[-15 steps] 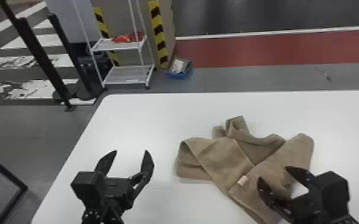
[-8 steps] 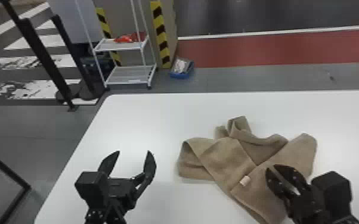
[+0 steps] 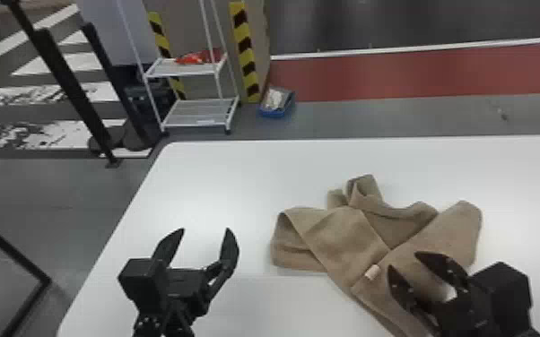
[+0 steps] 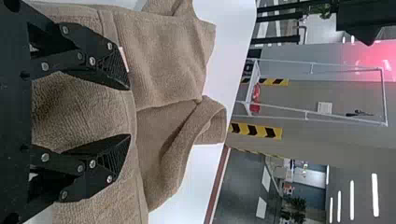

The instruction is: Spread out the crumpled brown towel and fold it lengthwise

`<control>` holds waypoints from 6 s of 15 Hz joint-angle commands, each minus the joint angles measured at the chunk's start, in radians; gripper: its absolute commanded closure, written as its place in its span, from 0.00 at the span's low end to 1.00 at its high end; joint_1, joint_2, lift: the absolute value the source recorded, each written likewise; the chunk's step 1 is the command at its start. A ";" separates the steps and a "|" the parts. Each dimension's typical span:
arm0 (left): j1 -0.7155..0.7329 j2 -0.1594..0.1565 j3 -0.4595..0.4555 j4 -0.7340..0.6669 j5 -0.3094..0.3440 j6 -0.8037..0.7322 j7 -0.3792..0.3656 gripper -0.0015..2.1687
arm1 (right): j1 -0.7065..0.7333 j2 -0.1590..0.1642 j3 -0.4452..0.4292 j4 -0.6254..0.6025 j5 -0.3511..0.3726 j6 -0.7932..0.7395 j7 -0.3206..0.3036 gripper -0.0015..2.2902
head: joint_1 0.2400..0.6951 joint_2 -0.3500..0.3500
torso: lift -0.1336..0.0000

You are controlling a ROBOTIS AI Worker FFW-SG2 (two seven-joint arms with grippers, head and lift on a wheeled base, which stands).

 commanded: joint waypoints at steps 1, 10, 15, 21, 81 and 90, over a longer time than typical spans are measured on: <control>0.001 -0.007 0.000 0.000 0.000 0.000 0.000 0.07 | 0.001 0.001 0.008 -0.001 0.036 0.013 0.013 0.20 | 1.00 0.83 | 0.07; -0.002 -0.007 0.000 0.002 0.000 0.000 -0.002 0.07 | 0.000 0.001 0.014 -0.016 0.081 0.040 0.028 0.76 | 1.00 0.83 | 0.07; -0.004 -0.007 0.000 0.003 0.002 0.000 0.000 0.07 | 0.003 0.001 -0.066 -0.056 -0.072 -0.113 0.021 0.76 | 1.00 0.83 | 0.07; -0.010 -0.007 -0.003 0.006 0.003 0.006 -0.055 0.07 | -0.010 0.001 -0.311 -0.089 -0.197 -0.141 -0.042 0.76 | 1.00 0.66 | 0.07; -0.257 -0.007 0.040 -0.071 -0.291 0.571 -0.667 0.99 | -0.198 0.001 -0.445 0.046 -0.085 -0.177 0.134 0.76 | 1.00 0.26 | 0.07; -0.308 0.057 -0.014 -0.147 -0.379 0.561 -0.770 0.99 | -0.238 -0.281 -0.308 0.138 0.148 -0.214 0.369 0.75 | 1.00 0.45 | 0.07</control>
